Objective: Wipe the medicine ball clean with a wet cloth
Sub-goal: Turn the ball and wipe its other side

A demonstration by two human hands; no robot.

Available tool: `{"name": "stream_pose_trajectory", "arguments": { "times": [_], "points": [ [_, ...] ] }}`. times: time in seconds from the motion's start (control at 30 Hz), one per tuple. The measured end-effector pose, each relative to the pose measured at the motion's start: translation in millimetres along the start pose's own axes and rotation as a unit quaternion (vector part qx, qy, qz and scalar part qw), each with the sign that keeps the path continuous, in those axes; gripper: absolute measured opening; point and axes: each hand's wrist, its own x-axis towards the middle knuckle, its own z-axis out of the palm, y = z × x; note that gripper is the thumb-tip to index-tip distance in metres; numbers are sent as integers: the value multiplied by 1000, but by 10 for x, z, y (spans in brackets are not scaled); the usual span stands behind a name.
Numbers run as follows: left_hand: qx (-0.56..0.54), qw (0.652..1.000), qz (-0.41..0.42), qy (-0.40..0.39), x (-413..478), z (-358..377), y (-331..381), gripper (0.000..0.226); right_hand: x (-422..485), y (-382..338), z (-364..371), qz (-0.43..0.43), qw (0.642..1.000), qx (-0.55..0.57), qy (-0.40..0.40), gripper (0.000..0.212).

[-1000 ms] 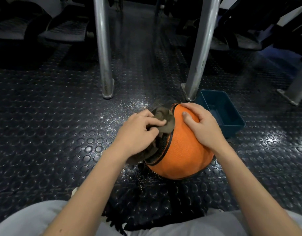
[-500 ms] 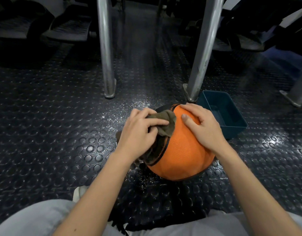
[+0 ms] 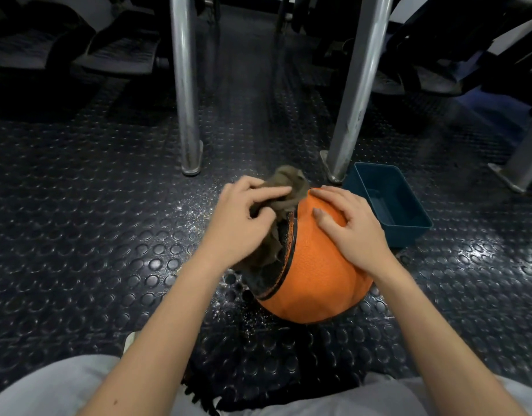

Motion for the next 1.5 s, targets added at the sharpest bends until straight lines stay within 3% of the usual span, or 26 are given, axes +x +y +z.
{"name": "stream_pose_trajectory", "arguments": {
  "times": [0.07, 0.17, 0.33, 0.47, 0.6, 0.73, 0.87, 0.93, 1.03, 1.13, 1.2, 1.27, 1.37, 1.5],
  "points": [
    [26, 998, -2, -52, -35, 97, 14, 40, -6, 3, -7, -10, 1000, 4, -3, 43],
    [27, 996, -79, -34, 35, 109, -151, 37, -25, 1, 7, -20, 1000, 4, -5, 51],
    [118, 971, -200, -49, 16, 12, -473, 35, -84, -10, 24, -53, 998, 15, -4, 42],
    [64, 990, -121, 38, 35, 28, -205, 36, -108, 3, 22, -66, 997, 27, -3, 38],
    [79, 996, -37, -21, -5, 62, -59, 36, -93, 0, 4, -65, 998, 22, -6, 39],
    [17, 995, -99, -7, 51, 67, -218, 36, -77, 7, 19, -67, 997, 24, -18, 37],
    [118, 974, -191, -45, 5, 39, -485, 36, -82, -11, 15, -69, 997, 30, -19, 36],
    [103, 975, -197, -25, -9, 20, -465, 35, -103, 5, 3, -71, 997, 36, -17, 36],
    [39, 992, -115, 36, 4, -14, -184, 37, -104, 15, 11, -67, 997, 34, -8, 37],
    [46, 999, -19, -16, -48, 51, 60, 38, -64, 15, 17, -61, 998, 23, -8, 43],
    [53, 997, -40, -34, -68, 102, 13, 37, -43, 22, 12, -63, 998, 23, -13, 44],
    [47, 992, -112, -22, -47, 80, -170, 37, -40, 39, 3, -64, 997, 28, -20, 41],
    [125, 969, -207, -60, -69, 38, -417, 39, -18, 72, -16, -57, 997, 41, -21, 37],
    [62, 984, -163, 21, -38, 49, -167, 38, 1, 101, -30, -52, 998, 37, -18, 37]
  ]
}}
